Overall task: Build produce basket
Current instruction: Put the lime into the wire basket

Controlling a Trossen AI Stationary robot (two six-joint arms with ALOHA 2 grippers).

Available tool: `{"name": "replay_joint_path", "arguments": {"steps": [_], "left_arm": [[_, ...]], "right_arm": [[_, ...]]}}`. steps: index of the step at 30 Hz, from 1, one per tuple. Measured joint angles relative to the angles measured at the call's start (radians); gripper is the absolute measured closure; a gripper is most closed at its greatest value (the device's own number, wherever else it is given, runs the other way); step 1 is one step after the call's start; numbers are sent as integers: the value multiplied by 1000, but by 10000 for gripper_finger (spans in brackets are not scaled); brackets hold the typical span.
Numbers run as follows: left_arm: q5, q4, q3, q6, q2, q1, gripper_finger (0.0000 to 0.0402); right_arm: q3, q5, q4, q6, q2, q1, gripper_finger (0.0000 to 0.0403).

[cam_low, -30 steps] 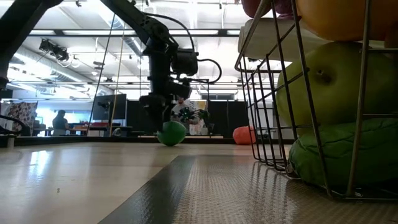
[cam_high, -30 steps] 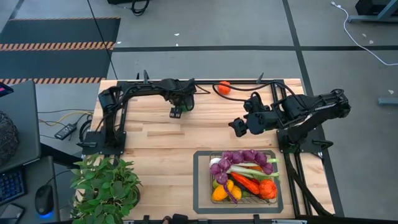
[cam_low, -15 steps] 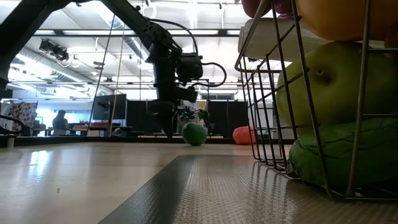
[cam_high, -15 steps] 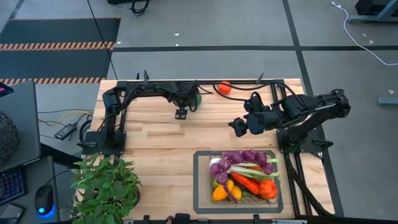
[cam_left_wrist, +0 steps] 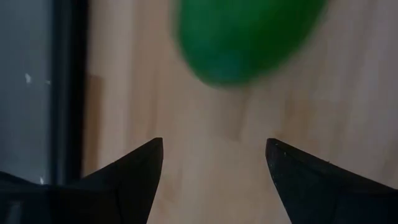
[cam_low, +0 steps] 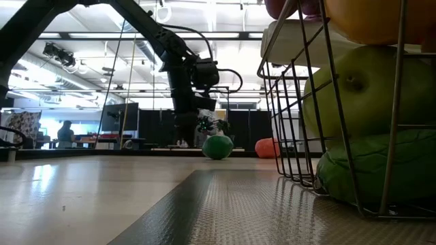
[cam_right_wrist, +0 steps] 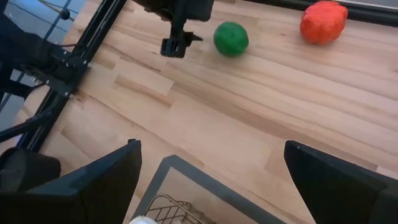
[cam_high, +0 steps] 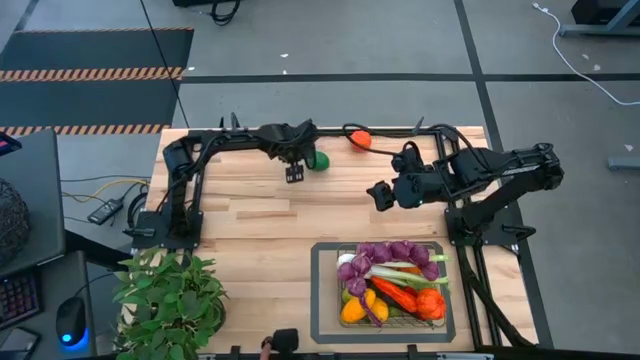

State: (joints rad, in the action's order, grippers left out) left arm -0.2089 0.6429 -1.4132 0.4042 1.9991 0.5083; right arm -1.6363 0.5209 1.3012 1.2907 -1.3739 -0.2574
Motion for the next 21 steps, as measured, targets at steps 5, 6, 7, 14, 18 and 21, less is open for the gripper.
{"name": "replay_joint_path", "arguments": {"steps": [5,6,7,14,18,21], "left_arm": [[0,-131,0,144,0,24,111],[0,-150,0,223,0,24,111],[1,-165,0,318,0,23,111],[-98,-246,0,694,0,-26,111],[-170,-255,0,519,0,-57,111],[-176,-226,0,408,0,-72,111]], "right_arm": [[0,-29,-15,-1,0,24,7],[0,-32,-22,-1,0,26,7],[0,-35,-26,-2,0,30,7],[0,-34,-44,2,0,39,7],[0,-21,-44,23,0,39,7],[0,-19,-44,23,0,39,7]]}}
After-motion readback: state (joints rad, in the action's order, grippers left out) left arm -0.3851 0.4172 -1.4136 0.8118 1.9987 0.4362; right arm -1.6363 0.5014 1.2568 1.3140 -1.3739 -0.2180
